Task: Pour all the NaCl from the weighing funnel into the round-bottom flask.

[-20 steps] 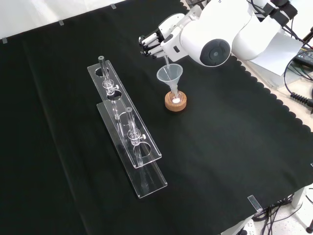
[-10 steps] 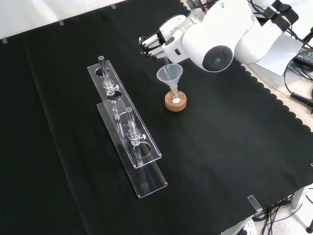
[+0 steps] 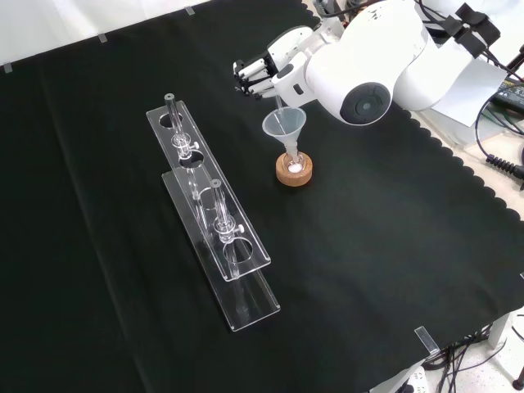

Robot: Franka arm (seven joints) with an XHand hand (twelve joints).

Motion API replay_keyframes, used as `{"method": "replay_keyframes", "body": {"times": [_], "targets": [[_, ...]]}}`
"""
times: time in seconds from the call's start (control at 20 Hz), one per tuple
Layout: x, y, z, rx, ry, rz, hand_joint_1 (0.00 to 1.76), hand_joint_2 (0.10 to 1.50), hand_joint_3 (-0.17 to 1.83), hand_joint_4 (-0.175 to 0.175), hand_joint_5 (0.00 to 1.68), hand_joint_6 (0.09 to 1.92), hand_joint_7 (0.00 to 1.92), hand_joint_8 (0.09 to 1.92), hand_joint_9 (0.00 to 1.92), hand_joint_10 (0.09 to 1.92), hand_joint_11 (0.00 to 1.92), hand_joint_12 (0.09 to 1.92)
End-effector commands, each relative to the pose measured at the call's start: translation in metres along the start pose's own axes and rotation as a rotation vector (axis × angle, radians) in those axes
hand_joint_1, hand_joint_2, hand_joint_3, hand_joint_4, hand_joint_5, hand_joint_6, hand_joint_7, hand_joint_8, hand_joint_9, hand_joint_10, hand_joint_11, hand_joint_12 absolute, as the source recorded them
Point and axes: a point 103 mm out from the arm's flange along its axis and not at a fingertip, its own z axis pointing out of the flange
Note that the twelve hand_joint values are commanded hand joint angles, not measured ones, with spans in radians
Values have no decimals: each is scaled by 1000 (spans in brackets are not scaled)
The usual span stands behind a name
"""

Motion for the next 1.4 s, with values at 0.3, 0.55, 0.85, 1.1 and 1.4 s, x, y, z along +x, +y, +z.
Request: {"method": "replay_keyframes", "body": {"times": [0.3, 0.55, 0.85, 1.1, 1.4], "targets": [[2, -2, -3, -4, -16, 0, 1092, 666, 747, 175, 1146, 934, 455, 606, 660, 526, 286, 1327], [3, -2, -3, -1, -36, 1, 1092, 666, 747, 175, 1146, 935, 455, 605, 660, 526, 286, 1327], [3, -2, -8, -7, -84, 4, 1092, 666, 748, 175, 1146, 935, 456, 605, 661, 526, 286, 1326], [5, -2, -10, -3, -129, 5, 1092, 666, 748, 175, 1146, 935, 457, 605, 661, 526, 286, 1326], [6, -4, -16, -11, -144, 7, 1092, 665, 749, 175, 1146, 935, 458, 606, 660, 525, 284, 1325]]}}
